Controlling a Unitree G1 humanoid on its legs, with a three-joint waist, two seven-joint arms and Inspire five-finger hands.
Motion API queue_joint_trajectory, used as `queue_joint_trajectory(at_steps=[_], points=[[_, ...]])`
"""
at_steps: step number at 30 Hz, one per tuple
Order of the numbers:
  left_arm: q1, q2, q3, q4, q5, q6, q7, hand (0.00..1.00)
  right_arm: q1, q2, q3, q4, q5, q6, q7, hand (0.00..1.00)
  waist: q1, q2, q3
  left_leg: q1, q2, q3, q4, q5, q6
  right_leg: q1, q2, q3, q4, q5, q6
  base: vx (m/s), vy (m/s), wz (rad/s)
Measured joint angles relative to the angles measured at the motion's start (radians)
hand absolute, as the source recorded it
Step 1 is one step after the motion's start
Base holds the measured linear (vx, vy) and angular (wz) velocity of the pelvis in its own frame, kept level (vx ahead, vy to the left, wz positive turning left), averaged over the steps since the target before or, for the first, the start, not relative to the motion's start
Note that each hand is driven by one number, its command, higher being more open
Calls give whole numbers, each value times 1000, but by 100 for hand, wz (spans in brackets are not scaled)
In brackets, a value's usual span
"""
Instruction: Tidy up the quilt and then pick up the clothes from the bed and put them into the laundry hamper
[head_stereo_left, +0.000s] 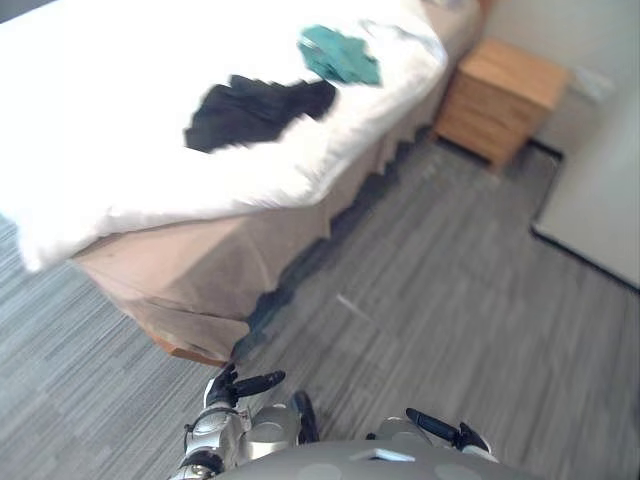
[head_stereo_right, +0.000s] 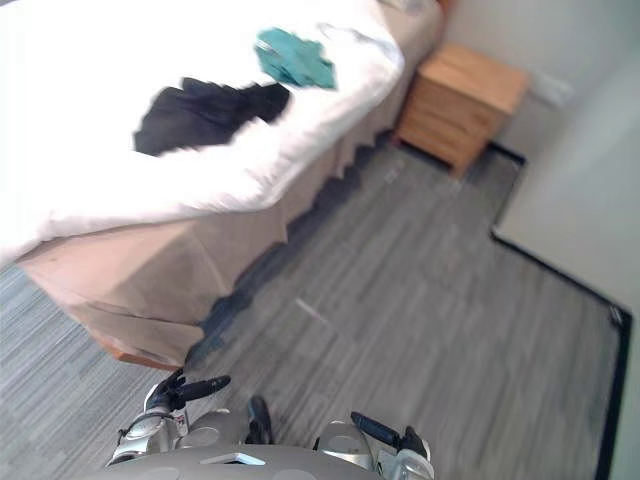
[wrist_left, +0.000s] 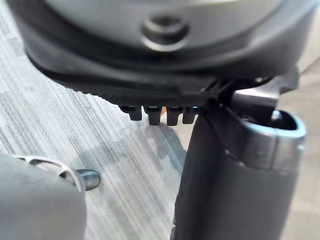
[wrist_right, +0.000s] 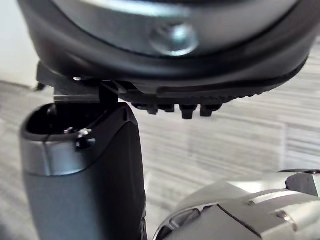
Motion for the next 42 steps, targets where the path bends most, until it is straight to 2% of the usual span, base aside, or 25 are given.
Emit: queue_joint_trajectory(at_steps=[2,4,5,6,7,8,9,10,12,13,15,16,17,18,19,20,22,23,25,28,29,34,36,38,42], points=[[7,-1,-4,1,2,1,6,100,-2,1,-2,-10,-2,-13,1,100,-11,8,-4,52,33,-126,-19,-3,-6,-54,3,-8,-164,-49,-80,490,-313,187],[3,-4,-25,3,1,1,5,100,-2,4,-2,-18,1,-17,1,100,-13,13,-5,47,56,-199,-19,-3,-19,-89,32,48,-358,-48,-80,292,-299,162],[-1,-4,-43,5,1,0,3,100,-3,9,-3,-18,2,-18,0,100,-15,4,-7,30,62,-249,-18,-4,-53,-101,46,130,-564,-28,-52,268,-396,188],[-3,-3,-38,6,-1,0,-4,100,-3,20,-6,-16,2,-18,0,100,-17,-21,-15,14,56,-265,-21,-20,-98,-103,42,230,-743,23,-19,328,-491,192],[-4,5,-34,3,-1,-2,-6,100,-3,33,-6,-13,2,-17,-1,100,-15,-46,-19,11,52,-264,-23,-38,-131,-100,36,280,-812,67,-8,285,-486,181],[-10,18,11,3,-5,-2,-5,100,-14,53,-16,-3,5,-18,3,100,-12,-67,-1,24,52,-287,-29,-61,-190,-83,34,308,-818,183,-12,273,-441,131],[2,-13,62,4,-22,0,1,100,-14,28,-14,-1,6,-12,11,100,-4,-35,-19,15,95,-264,-36,-46,-207,-70,69,300,-820,173,-21,263,-400,107],[11,-25,87,0,-29,-2,1,100,-15,22,-13,-2,5,-15,11,100,-3,-19,-21,20,118,-250,-38,-52,-216,-57,86,278,-823,164,-34,219,-296,73],[19,-70,185,-2,-31,-1,-2,100,-12,11,-13,-20,11,-17,6,100,-15,27,-22,19,182,-243,-4,-60,-242,3,121,177,-822,133,-68,178,-268,88],[17,-73,200,-4,-32,-1,-4,100,-10,11,-12,-25,11,-17,6,100,-15,29,-20,12,190,-234,26,-62,-246,22,122,154,-823,125,-73,116,-226,103],[16,-74,208,-40,-33,-4,-18,100,12,15,37,-59,11,-16,6,100,-11,14,-10,-110,219,-173,289,-78,-268,92,115,69,-825,84,-89,64,-187,110],[15,-73,215,-47,-38,-4,-19,100,20,15,49,-69,11,-16,6,100,-10,12,-9,-147,235,-152,360,-76,-268,103,112,50,-829,80,-90,19,-131,90],[18,-73,235,-55,-50,-4,-17,100,32,15,63,-85,10,-18,6,100,-5,10,-8,-191,276,-67,460,-74,-264,127,113,19,-843,77,-91,-13,-54,45],[21,-71,234,-51,-72,-3,-12,100,31,14,62,-86,10,-17,4,100,-3,15,-15,-181,309,40,466,-81,-246,140,111,16,-849,77,-90,-6,-8,27],[32,-72,234,-47,-74,-2,-9,100,30,14,59,-89,10,-18,2,100,-3,18,-19,-166,311,82,446,-89,-233,142,107,17,-851,75,-86,21,65,6],[36,-75,234,-38,-73,-2,-5,100,28,18,44,-95,9,-17,2,100,-10,28,-26,-127,286,123,363,-97,-222,141,100,25,-859,80,-75,63,109,7],[36,-79,233,-26,-78,-3,-4,100,27,24,17,-90,8,-13,4,100,-10,25,-38,-88,234,113,227,-97,-222,132,95,33,-892,108,-63,118,117,6],[56,-63,243,-12,-165,-3,7,100,55,37,-28,-44,0,11,-4,100,-13,5,-61,8,149,123,40,-21,-213,171,62,44,-944,134,-65,117,74,2],[58,-73,247,-11,-199,-3,18,100,59,35,-25,-50,-1,8,-4,100,-15,13,-71,18,142,123,10,-5,-216,168,61,43,-944,137,-61,46,29,2],[38,-63,380,-7,-238,10,18,100,60,35,-26,-41,-1,8,-9,100,-22,13,-86,57,140,131,-66,36,-226,166,66,51,-945,137,-61,-52,-29,-9],[32,-44,437,-7,-431,8,56,100,62,35,-26,-36,-1,8,-18,100,-23,15,-96,75,142,141,-99,52,-232,164,73,60,-945,137,-61,-59,-46,-22],[-48,116,667,-23,-820,-43,183,100,95,35,-25,-34,-2,10,-34,100,-36,25,-120,93,145,146,-167,91,-240,147,91,68,-946,139,-66,-78,-55,-5],[-79,170,712,-38,-866,-62,202,100,112,35,-25,-34,-2,10,-42,100,-33,26,-122,94,142,144,-178,97,-240,147,91,69,-946,141,-68,-19,-4,1],[-120,237,735,-94,-944,-120,242,100,132,35,-23,-36,1,8,-46,100,-30,25,-122,92,131,141,-179,98,-239,147,91,69,-947,143,-70,0,0,0],[-163,268,689,-288,-944,-197,329,100,147,35,1,-46,4,4,-51,100,-24,23,-125,89,118,131,-194,103,-232,141,88,67,-947,143,-70,-8,14,6]])
